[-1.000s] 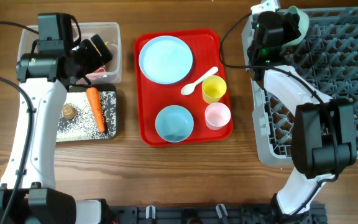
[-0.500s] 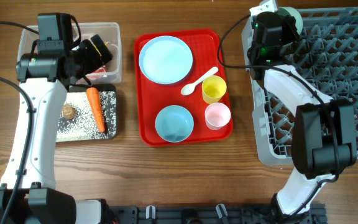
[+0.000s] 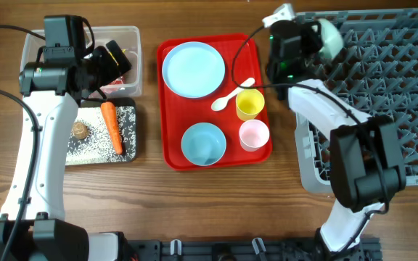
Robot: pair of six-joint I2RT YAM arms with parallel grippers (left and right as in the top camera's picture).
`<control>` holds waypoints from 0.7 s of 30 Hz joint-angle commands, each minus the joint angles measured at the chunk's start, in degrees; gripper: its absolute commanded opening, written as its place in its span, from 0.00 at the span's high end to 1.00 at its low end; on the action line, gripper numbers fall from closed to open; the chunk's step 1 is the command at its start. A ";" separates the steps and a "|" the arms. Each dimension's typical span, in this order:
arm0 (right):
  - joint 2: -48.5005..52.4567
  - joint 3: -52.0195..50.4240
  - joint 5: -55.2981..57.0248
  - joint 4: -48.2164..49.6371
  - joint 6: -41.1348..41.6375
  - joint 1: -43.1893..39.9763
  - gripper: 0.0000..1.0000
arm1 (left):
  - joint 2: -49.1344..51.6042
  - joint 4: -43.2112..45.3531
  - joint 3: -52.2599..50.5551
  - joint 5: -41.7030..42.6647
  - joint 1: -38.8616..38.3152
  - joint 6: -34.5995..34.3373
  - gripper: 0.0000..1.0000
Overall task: Sort waste into correct bins and load items into the dishwasher rack
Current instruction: 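Release the mint bowl and move the right gripper back to the tray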
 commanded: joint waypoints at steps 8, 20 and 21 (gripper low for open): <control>0.35 0.07 3.85 -1.44 8.15 3.48 0.24 | -0.72 0.09 0.02 -0.79 0.22 -0.52 0.00; -14.88 6.29 -40.35 -37.64 46.40 16.13 0.14 | -0.72 0.09 0.02 -0.81 0.22 -0.52 0.00; -16.26 6.29 -52.59 -40.94 49.31 16.65 0.07 | -0.72 0.09 0.02 -0.79 0.22 -0.52 0.00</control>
